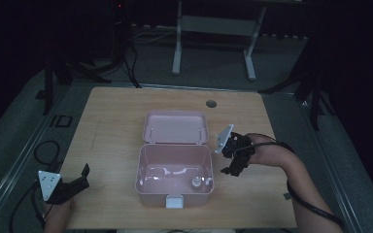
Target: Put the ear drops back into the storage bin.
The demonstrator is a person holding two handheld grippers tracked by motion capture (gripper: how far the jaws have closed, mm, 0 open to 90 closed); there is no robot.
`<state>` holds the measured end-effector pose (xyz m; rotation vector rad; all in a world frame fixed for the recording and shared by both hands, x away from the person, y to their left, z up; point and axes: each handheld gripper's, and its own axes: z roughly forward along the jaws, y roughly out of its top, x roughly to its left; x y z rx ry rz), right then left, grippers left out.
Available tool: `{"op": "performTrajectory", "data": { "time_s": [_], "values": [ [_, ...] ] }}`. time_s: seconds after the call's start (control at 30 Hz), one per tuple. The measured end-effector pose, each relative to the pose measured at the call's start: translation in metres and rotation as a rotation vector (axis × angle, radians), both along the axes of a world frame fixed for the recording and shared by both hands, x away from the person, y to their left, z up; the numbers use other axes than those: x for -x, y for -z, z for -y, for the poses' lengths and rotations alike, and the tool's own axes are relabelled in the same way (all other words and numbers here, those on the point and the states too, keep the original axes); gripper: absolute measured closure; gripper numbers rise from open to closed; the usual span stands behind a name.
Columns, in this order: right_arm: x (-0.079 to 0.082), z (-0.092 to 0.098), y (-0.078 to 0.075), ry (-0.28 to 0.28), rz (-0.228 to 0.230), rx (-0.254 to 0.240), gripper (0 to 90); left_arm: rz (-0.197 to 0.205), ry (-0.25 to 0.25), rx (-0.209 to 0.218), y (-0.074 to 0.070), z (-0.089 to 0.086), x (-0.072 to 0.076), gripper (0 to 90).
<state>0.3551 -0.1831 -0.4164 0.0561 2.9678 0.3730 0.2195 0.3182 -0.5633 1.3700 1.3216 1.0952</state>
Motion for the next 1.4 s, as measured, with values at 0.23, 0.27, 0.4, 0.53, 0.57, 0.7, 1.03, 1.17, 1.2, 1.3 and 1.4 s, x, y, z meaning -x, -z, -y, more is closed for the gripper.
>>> {"op": "performTrajectory", "data": {
  "time_s": [0.23,0.27,0.4,0.53,0.57,0.7,1.03,1.17,1.2,1.3,1.4],
  "values": [
    [-0.004,0.023,0.030,0.091,0.023,-0.079,16.7,0.000,0.000,-0.001,0.000,0.000,0.000,0.4],
    [-0.004,0.027,0.035,0.104,0.022,-0.090,16.7,0.000,0.000,-0.001,0.000,0.000,0.000,0.5],
    [-0.005,0.038,0.052,0.148,0.024,-0.136,16.8,0.000,-0.002,0.001,0.000,0.000,0.000,0.5],
    [-0.005,0.047,0.064,0.194,0.051,-0.181,16.7,0.000,-0.002,0.002,0.000,0.000,0.000,0.4],
    [-0.004,0.049,0.067,0.208,0.059,-0.189,16.7,0.000,-0.002,0.002,0.000,0.000,0.000,0.4],
    [-0.002,0.057,0.081,0.271,0.081,-0.228,16.7,0.000,-0.002,0.004,0.000,0.000,0.000,0.4],
    [0.004,0.081,0.101,0.514,0.192,-0.371,13.9,0.000,-0.004,0.001,0.000,0.000,0.000,0.4],
    [0.006,0.091,0.105,0.594,0.244,-0.404,13.4,0.001,-0.004,0.001,0.000,0.000,0.000,0.5],
    [0.007,0.094,0.105,0.615,0.257,-0.425,13.4,0.000,-0.004,0.001,0.000,0.000,0.000,0.5],
    [0.010,0.102,0.107,0.679,0.302,-0.494,13.4,-0.001,-0.004,0.000,0.000,0.000,0.000,0.5],
    [0.012,0.105,0.111,0.717,0.336,-0.517,13.4,0.000,-0.003,-0.001,0.000,0.000,0.000,0.5]
  ]
}}
